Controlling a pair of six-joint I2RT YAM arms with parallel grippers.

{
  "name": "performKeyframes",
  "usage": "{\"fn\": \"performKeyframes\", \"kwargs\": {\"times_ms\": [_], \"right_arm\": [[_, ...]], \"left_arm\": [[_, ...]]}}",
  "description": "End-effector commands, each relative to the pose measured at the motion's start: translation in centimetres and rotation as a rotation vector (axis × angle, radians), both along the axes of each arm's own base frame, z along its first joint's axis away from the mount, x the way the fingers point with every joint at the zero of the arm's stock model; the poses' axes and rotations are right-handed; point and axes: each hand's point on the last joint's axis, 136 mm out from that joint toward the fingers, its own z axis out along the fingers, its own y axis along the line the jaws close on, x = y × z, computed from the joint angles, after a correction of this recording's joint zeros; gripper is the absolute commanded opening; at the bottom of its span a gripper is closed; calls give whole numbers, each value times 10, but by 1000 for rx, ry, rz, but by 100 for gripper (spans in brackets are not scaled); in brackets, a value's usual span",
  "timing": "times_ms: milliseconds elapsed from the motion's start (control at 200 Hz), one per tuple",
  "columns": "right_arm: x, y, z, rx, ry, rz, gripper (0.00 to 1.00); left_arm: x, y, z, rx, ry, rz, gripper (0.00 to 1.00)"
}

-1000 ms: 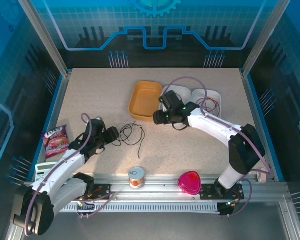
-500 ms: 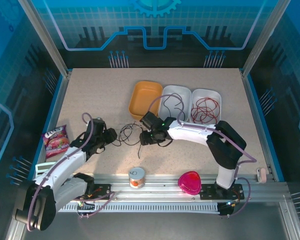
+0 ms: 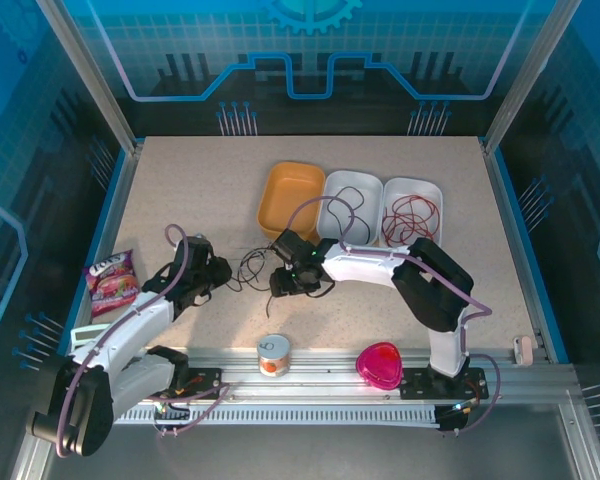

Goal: Untangle the cables

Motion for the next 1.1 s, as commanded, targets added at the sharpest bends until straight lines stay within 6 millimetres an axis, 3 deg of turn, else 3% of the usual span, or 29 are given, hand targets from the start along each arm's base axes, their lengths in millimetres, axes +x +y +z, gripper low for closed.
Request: {"fn": "performKeyframes", "kwargs": {"times_ms": [0,365,475,725,901,1096], "right_arm": [[5,7,19,34,-37,-25,56],[6,10,27,59,-62,-46,62],[5,10,17,40,-49,-48,60],[4,12,-2,17,-16,-44,36],[11,-6,4,-28,-49,-70,0],[20,-45,19,-110,-113,-120,0]], "left_arm": [[-2,-1,-6,-11,14,-9,22],[-3,-3,-7,-19,16,-15,10],[-2,-2,-6,-17,12,-16,8],[-3,0,-2,-5,1,-14,3],[-3,10,13,49,-34,-3,0],[-6,23,39,109,-98,26,0]]}}
